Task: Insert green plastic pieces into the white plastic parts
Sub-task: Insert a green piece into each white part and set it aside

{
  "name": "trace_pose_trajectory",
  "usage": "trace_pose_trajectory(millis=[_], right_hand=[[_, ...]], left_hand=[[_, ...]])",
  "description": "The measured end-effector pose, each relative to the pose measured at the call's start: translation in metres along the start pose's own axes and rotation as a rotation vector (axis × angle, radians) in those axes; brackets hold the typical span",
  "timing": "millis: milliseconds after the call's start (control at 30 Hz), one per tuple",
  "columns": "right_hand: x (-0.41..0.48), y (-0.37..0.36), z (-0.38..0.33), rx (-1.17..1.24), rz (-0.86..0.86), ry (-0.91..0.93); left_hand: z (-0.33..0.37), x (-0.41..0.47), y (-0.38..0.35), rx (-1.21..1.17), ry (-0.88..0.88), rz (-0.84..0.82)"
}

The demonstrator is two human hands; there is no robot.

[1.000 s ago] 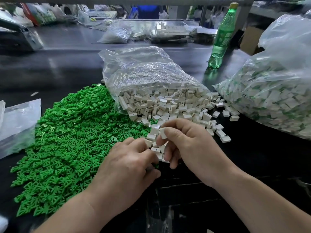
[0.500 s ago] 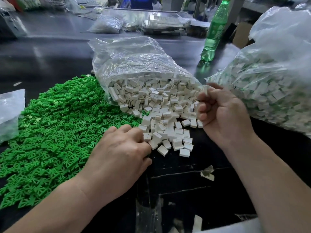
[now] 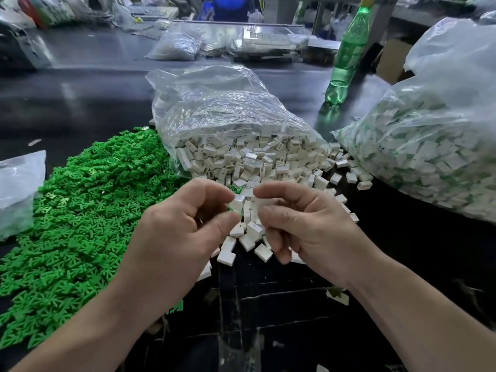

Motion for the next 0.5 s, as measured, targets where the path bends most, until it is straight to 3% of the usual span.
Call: trace_pose_trajectory(millis=[100,200,500], right_hand=[[0.000,-0.011,0.001,0.136,-0.051,-0.088],[-0.002,-0.019,0.002,0.219,-0.074,-0.147],[-0.003,-0.025,0.004,0.153,-0.026,-0.094]], left_hand=[[-0.004,0.002,-0.001,-0.401,0.176,-0.073],[-0.010,0.000,-0.003,-0.632,0.262,-0.119],[-0.007,-0.007,-0.005,-0.622,0.219,-0.095]])
Point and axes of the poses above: each hand's wrist, its own x-axis towards the middle knuckle, its own y-axis out of the back of the hand, z = x × y, the point moved 1 cm from there along x, towards the middle knuckle, and after that the axes turned 11 degrees about x, right-handed, at the moved point
